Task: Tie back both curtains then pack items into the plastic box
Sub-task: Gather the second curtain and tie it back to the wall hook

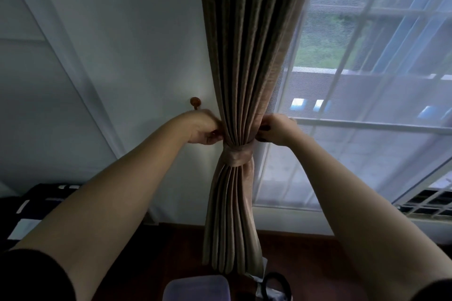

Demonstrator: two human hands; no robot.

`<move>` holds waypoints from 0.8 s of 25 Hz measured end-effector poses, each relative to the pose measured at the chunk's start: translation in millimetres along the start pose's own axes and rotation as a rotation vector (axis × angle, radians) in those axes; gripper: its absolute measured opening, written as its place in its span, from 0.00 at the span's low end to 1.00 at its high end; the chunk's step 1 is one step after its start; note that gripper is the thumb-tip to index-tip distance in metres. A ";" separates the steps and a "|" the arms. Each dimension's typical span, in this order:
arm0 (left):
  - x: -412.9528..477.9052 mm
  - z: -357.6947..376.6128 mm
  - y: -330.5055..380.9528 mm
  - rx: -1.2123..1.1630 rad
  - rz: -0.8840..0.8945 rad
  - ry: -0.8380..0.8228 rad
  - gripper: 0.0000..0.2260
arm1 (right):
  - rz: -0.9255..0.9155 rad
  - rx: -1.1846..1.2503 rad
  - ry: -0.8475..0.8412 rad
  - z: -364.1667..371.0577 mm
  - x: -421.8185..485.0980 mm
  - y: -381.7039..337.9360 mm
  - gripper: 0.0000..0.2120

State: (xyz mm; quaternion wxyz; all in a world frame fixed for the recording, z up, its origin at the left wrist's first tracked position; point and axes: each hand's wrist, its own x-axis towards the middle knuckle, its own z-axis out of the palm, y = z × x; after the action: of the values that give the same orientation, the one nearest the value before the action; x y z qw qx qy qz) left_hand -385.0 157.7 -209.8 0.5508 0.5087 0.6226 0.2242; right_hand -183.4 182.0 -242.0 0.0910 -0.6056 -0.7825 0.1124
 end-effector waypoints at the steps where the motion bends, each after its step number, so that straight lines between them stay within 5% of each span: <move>1: 2.2 -2.1 4.2 0.082 0.002 0.034 0.06 | -0.014 -0.082 0.017 -4.7 2.9 -2.4 0.09; 6: 12.4 1.9 -8.3 0.122 0.029 0.170 0.06 | -0.021 -0.110 0.320 7.3 -4.3 5.0 0.05; 12: 11.0 -4.3 -9.2 0.237 0.182 0.223 0.10 | 0.025 0.126 0.313 32.9 -20.4 4.9 0.02; 16: 13.5 -3.0 -16.9 0.311 0.187 0.206 0.09 | -0.041 0.169 0.302 26.1 -25.5 12.0 0.15; 20: 10.1 -0.2 -12.2 0.292 0.270 0.369 0.08 | 0.129 0.269 0.329 31.5 -23.5 10.2 0.12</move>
State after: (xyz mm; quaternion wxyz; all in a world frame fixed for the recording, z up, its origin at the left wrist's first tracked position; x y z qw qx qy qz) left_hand -388.7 161.9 -224.6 0.3138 0.6117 0.6647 0.2926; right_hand -176.9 159.5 -275.3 0.2900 -0.6468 -0.6949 0.1210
